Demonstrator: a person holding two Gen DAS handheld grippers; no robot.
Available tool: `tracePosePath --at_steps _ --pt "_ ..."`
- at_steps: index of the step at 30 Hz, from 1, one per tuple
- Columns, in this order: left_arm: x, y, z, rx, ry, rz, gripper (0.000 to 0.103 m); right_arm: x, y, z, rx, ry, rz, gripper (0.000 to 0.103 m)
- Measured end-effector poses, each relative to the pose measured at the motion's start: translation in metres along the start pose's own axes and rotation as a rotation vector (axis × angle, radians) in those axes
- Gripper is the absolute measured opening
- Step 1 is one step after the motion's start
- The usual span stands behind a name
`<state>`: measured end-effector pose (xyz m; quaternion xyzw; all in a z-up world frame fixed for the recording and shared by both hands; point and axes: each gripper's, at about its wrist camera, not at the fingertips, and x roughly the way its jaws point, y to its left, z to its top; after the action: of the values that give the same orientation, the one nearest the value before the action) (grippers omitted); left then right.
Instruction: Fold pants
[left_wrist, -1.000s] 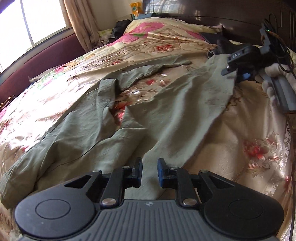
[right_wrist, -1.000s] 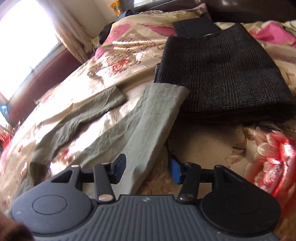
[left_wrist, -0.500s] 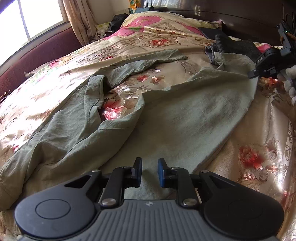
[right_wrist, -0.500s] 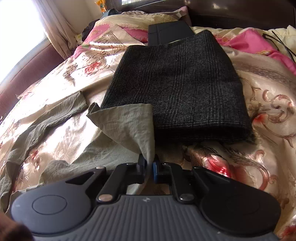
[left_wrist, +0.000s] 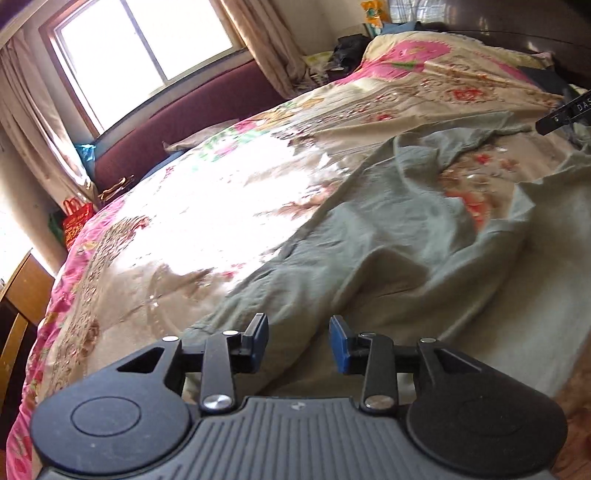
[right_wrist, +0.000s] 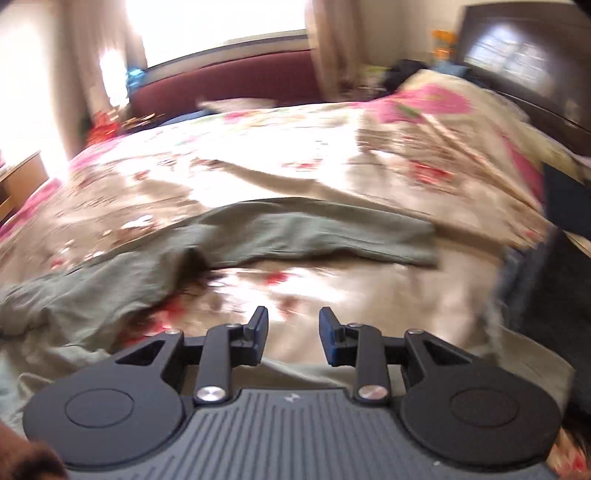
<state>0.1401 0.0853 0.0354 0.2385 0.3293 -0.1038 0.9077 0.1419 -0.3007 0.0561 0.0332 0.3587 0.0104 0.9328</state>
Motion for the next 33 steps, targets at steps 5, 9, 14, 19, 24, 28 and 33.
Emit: tracePosePath --at_steps 5,9,14,19,24,28,33 --pt "0.039 0.044 0.001 0.001 0.055 0.005 0.058 0.091 0.098 0.053 -0.469 0.067 0.211 0.037" --pt "0.056 0.06 -0.005 -0.015 0.079 -0.029 0.063 0.158 0.153 0.077 -0.765 0.129 0.248 0.037" --pt "0.064 0.068 -0.015 -0.043 0.078 -0.067 0.064 0.228 0.184 0.086 -0.971 0.215 0.253 0.04" --pt "0.064 0.069 -0.018 -0.063 0.056 -0.094 0.067 0.26 0.187 0.097 -1.03 0.301 0.295 0.047" --pt "0.064 0.076 -0.019 -0.086 0.049 -0.091 0.07 0.263 0.19 0.102 -0.985 0.407 0.336 0.016" --pt "0.058 0.073 -0.019 -0.085 0.039 -0.069 0.07 0.25 0.199 0.089 -1.008 0.394 0.297 0.003" --pt "0.039 0.07 -0.022 -0.063 0.006 -0.049 0.07 0.205 0.191 0.095 -0.953 0.307 0.242 0.003"
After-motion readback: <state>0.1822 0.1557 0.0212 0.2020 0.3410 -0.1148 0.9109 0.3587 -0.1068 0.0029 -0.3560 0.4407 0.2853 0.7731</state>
